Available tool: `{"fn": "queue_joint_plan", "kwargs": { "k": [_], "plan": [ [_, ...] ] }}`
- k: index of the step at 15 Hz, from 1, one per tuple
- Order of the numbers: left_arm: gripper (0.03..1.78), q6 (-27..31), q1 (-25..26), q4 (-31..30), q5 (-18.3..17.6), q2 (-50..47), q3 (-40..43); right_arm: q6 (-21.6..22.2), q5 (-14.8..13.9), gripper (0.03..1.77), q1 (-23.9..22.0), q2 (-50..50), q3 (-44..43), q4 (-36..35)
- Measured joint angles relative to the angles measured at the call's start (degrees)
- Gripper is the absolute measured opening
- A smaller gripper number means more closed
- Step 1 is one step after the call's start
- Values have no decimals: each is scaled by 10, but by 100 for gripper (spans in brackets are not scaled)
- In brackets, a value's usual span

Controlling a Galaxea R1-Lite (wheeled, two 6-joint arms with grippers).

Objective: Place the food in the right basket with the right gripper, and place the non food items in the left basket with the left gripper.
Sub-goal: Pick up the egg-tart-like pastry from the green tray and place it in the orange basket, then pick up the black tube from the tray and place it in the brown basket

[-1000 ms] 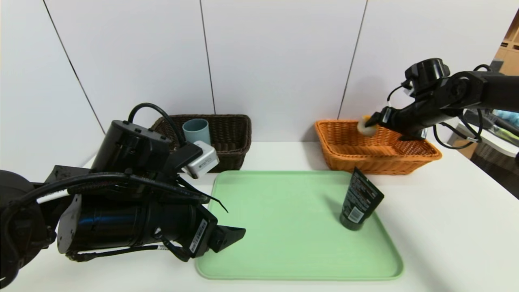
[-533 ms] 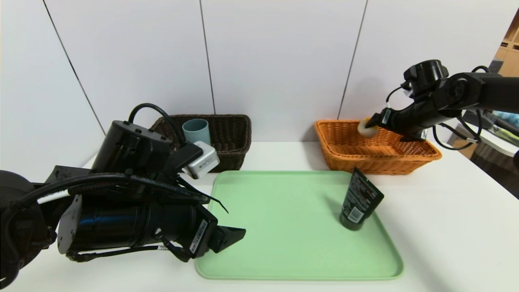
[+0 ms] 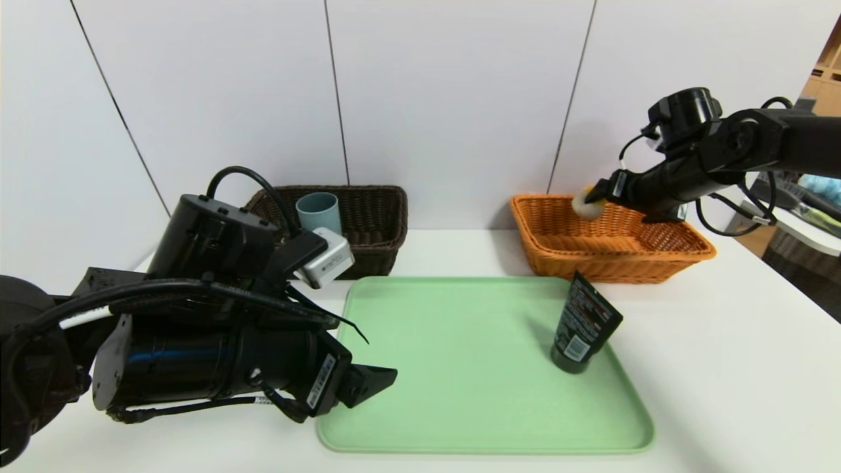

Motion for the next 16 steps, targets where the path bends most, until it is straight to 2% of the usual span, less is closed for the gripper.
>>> {"fn": "queue_joint_plan", "kwargs": {
  "k": [2,3,7,9,11,13,16],
  "plan": [
    [169,0,0,0,6,0,1,-43,-10,169,5,-10,19,7],
    [169,0,0,0,6,0,1,-77,-24,169,8,-17,34,6],
    [169,-1,0,0,8,0,1,-165,-103,169,24,-29,49,-24],
    [169,-1,0,0,8,0,1,-168,-104,169,27,-32,48,-63],
    [169,-1,0,0,9,0,1,-158,-101,169,28,-41,46,-63],
    [169,-2,1,-1,11,0,1,-135,-80,169,29,-59,45,-41],
    [169,-2,2,-6,11,-9,0,-121,-37,169,33,-104,44,33]
  ]
}}
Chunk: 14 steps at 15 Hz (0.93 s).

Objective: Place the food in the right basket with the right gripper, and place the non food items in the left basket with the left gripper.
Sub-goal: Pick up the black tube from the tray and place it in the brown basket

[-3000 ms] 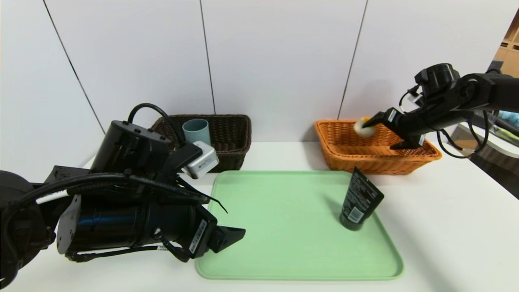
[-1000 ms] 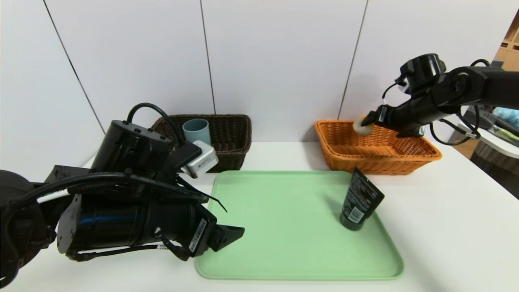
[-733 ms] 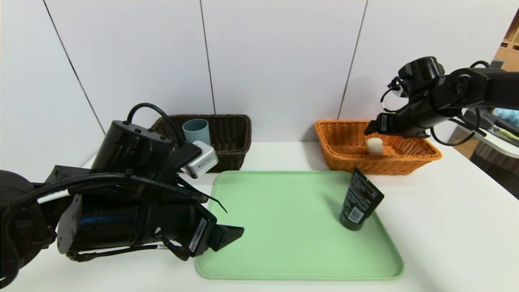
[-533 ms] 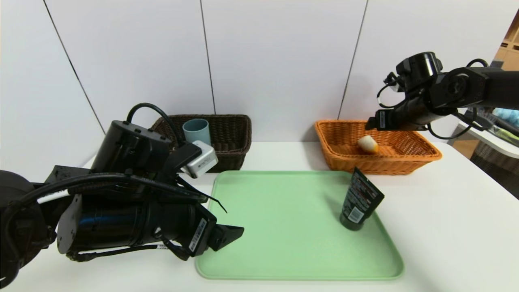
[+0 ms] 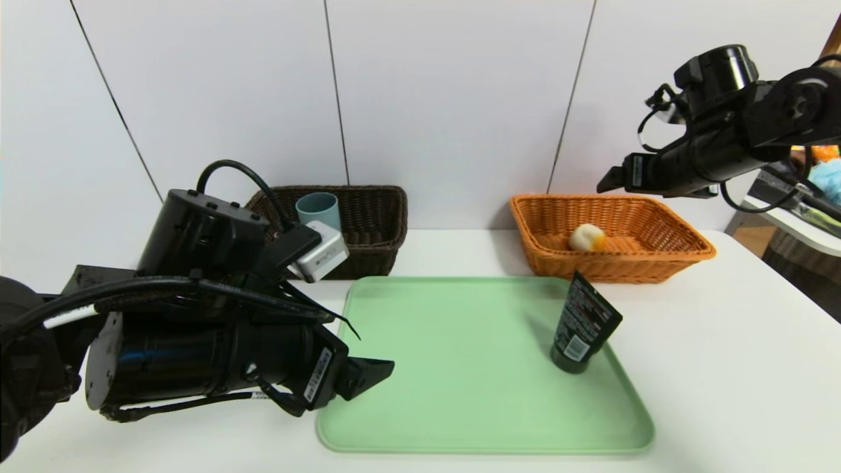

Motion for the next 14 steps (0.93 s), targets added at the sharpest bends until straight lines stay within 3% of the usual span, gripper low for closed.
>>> {"fn": "queue_joint_plan", "kwargs": {
  "k": [5,9,14],
  "plan": [
    [169,-2,0,1,25,-31,8,37,15,170,33,-104,0,151],
    [169,-5,0,4,59,-69,20,89,16,170,96,-189,9,269],
    [169,-22,0,3,113,-105,49,160,13,170,190,-254,100,301]
  ]
}}
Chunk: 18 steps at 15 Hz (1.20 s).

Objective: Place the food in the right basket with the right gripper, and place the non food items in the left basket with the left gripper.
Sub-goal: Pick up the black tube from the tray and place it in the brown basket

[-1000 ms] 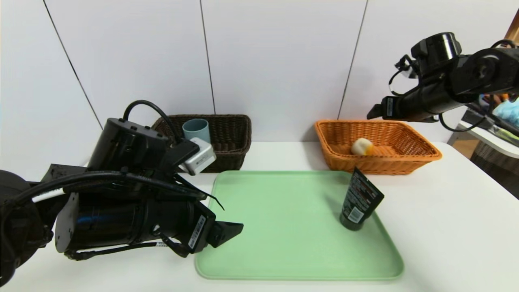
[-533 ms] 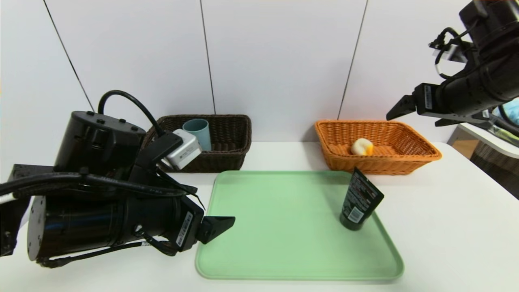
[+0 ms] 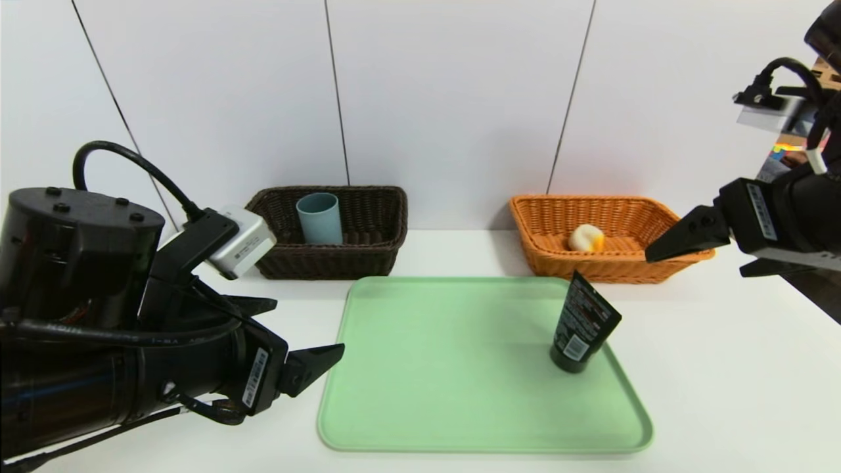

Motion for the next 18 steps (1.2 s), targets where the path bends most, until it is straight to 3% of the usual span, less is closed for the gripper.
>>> {"fn": "queue_joint_plan", "kwargs": {
  "k": [7,12,16,18],
  "plan": [
    [169,-20,0,0,15,-15,16,9,-15,170,89,4,67,-41],
    [169,-18,-1,-2,14,-17,18,-2,-68,170,99,60,69,-55],
    [169,-5,-1,-2,10,-16,17,-6,-70,170,96,93,68,-61],
    [169,20,-2,-3,-10,-14,14,-7,-70,170,95,101,67,-65]
  ]
}}
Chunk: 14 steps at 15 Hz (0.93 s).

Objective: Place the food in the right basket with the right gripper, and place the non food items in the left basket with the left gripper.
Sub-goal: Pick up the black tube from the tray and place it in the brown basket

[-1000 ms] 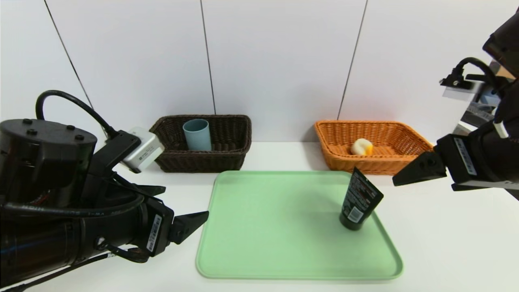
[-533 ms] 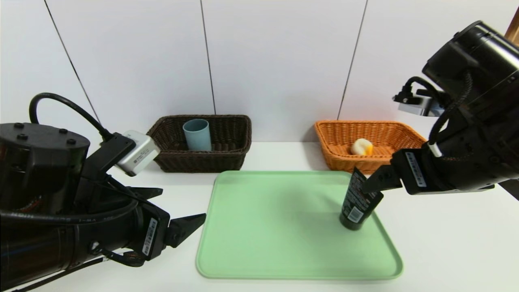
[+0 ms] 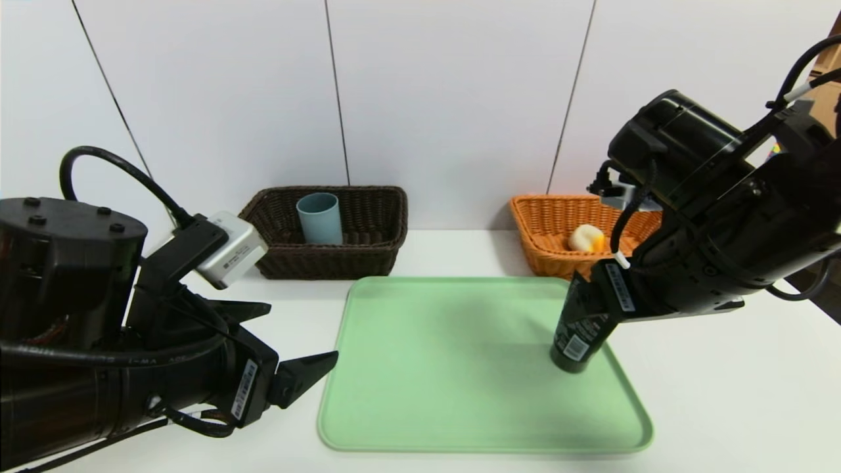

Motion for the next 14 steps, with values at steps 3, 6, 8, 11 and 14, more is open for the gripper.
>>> {"fn": "queue_joint_plan", "kwargs": {
  "k": [3,6,8,11,14],
  "plan": [
    [169,13,0,-1,-57,3,-15,0,0,170,-3,12,0,-4],
    [169,14,1,-1,-61,5,-18,0,-1,171,-10,26,0,-18],
    [169,14,1,-1,-61,3,-16,0,0,155,-12,37,1,-30],
    [169,10,1,-1,-61,0,-14,-2,-1,108,-15,58,2,-35],
    [169,9,1,0,-60,-2,-12,-2,0,66,-23,85,4,-37]
  ]
}}
